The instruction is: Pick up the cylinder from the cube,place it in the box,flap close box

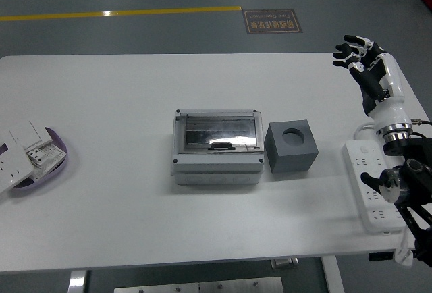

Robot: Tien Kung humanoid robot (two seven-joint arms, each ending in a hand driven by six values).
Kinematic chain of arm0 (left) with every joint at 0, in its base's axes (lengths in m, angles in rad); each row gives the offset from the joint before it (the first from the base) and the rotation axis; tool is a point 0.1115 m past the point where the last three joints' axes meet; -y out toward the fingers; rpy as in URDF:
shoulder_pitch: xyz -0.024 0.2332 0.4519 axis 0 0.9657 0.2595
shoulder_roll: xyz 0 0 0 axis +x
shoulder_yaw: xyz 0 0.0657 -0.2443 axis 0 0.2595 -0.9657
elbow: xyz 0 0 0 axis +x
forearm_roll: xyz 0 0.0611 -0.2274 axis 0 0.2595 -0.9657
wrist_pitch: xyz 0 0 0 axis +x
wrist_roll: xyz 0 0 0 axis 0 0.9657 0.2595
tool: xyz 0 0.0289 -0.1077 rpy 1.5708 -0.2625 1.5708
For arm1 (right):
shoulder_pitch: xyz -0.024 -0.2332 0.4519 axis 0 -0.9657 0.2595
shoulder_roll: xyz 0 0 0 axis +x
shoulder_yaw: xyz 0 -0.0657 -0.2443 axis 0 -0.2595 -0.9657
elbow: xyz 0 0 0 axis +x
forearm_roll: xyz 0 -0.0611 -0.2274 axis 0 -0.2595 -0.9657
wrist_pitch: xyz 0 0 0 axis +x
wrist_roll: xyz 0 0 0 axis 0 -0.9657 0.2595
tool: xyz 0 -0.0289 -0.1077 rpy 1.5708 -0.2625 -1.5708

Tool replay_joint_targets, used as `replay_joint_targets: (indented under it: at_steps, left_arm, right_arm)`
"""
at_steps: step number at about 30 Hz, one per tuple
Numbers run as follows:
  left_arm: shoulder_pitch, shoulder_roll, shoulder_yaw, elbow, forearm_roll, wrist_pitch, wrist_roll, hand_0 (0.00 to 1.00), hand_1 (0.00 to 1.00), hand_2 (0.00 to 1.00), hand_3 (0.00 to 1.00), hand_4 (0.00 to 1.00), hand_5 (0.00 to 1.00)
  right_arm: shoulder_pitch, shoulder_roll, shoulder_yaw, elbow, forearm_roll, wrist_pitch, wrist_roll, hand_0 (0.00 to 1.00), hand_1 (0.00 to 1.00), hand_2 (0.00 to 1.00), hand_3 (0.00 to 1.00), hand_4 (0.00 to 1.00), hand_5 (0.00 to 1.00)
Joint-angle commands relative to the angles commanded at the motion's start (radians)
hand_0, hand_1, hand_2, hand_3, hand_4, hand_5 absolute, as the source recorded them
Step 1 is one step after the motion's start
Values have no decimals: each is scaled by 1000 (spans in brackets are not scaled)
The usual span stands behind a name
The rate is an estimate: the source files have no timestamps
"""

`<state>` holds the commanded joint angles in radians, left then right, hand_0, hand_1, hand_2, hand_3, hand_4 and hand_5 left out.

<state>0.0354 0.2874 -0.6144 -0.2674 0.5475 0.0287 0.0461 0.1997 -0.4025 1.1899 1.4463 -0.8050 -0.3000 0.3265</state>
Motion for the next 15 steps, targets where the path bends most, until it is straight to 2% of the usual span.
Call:
replay_joint_targets:
  at_steps: [14,15]
  left_arm:
    - [17,-7,-15,-1,1,-2,0,595,630,621,639,701,216]
    - [17,-7,-15,-1,1,-2,0,594,629,621,639,701,215]
  right_arm:
    - [-18,3,16,1,-28,33,-46,612,590,595,620,759,237]
    - [-19,3,17,2,-30,34,-47,620,622,621,627,772,166]
